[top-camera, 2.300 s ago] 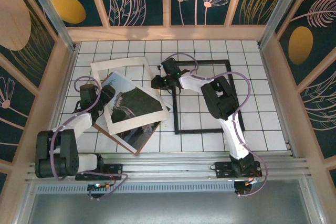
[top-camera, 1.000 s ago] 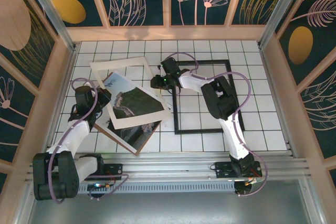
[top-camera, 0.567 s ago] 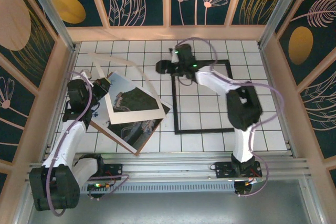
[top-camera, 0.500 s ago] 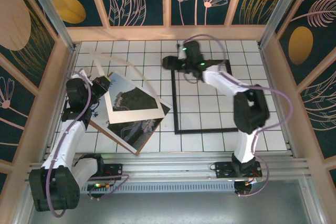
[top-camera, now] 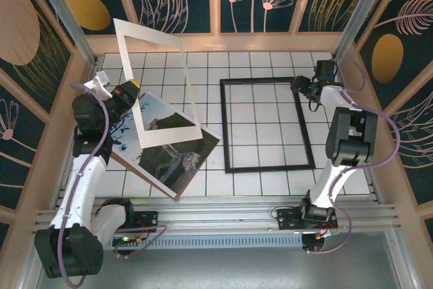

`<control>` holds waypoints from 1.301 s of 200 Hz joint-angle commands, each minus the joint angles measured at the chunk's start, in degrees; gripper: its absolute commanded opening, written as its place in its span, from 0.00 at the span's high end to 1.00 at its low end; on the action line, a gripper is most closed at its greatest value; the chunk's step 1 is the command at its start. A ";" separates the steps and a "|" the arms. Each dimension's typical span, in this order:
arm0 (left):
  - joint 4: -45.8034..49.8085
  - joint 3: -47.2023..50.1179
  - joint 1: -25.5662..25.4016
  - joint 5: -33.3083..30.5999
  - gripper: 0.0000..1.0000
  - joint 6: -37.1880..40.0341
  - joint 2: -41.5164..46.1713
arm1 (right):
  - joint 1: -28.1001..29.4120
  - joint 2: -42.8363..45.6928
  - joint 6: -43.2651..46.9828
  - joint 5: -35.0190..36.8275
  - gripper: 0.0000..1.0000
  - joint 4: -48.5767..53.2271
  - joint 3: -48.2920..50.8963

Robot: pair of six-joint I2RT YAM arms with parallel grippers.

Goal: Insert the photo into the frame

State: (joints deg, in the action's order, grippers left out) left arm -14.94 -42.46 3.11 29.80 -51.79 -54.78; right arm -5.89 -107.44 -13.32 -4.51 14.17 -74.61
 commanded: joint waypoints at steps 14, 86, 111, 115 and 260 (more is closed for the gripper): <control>-5.97 -2.37 0.41 2.01 1.00 -3.11 -0.74 | 0.01 -3.78 2.53 -2.79 0.13 3.58 -0.43; -8.75 -4.06 0.31 2.14 1.00 -5.44 -2.45 | 2.38 0.24 0.77 -9.77 0.18 0.83 8.90; -9.78 -3.77 0.06 2.06 1.00 -6.73 -2.87 | 4.19 1.74 -0.09 -11.79 0.21 -0.26 11.50; -9.89 -3.74 -0.14 1.90 1.00 -6.86 -2.95 | 4.48 2.20 -0.28 -12.10 0.21 -0.64 12.01; -24.55 -4.30 -26.58 -12.56 1.00 -22.24 -16.88 | 1.58 10.06 -0.18 0.33 0.19 -1.70 6.81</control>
State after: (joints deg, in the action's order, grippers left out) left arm -30.57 -44.91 -18.44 23.14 -68.01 -69.25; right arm -2.83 -99.88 -15.75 -10.81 10.94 -63.99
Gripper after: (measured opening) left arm 0.070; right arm 0.805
